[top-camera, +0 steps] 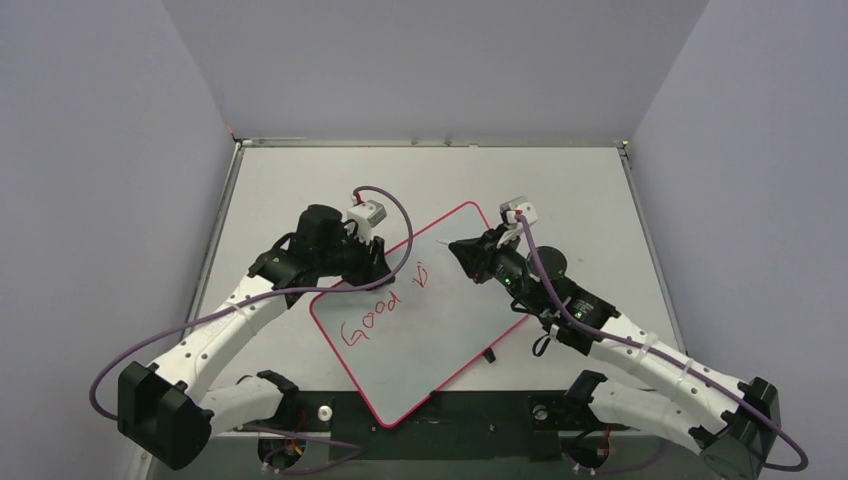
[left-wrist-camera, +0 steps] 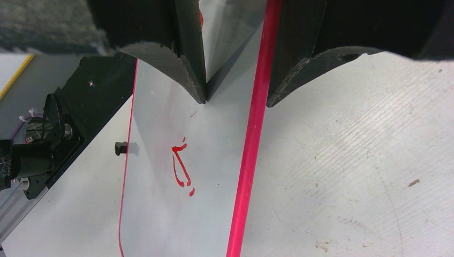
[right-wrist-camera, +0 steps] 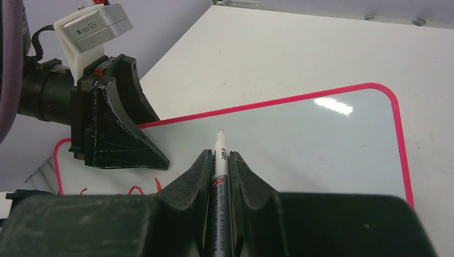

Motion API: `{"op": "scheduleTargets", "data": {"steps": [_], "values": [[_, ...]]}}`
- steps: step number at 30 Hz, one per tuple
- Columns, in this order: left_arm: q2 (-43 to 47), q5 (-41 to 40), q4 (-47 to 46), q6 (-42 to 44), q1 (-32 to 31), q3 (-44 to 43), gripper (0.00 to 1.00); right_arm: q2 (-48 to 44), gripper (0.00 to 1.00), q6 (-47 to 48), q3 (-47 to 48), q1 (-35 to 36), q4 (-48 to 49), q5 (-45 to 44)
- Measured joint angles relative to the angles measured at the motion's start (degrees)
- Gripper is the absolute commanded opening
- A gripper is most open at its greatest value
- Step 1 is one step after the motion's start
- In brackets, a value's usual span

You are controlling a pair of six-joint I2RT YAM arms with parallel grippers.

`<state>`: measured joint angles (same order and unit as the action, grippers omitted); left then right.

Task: Write a sentence on the whiteboard
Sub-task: Write a sentence on the whiteboard stand.

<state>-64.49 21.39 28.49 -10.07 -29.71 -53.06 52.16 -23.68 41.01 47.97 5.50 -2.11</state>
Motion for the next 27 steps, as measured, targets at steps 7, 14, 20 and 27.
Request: {"op": "scheduleTargets", "data": {"steps": [7,14,20,27], "values": [[0.0,0.0,0.0,0.0,0.0,0.0,0.00,-0.2,0.00,-0.2,-1.7,-1.7,2.0,5.9],[0.0,0.0,0.0,0.0,0.0,0.0,0.00,-0.2,0.00,-0.2,-4.9,-3.1,2.3,10.0],[0.0,-0.1,0.0,0.0,-0.1,0.0,0.00,-0.2,0.00,0.0,-7.4,-3.3,2.6,11.8],[0.0,-0.2,0.0,0.0,-0.1,0.0,0.00,-0.2,0.00,0.3,-8.1,-3.3,2.8,12.5]]}}
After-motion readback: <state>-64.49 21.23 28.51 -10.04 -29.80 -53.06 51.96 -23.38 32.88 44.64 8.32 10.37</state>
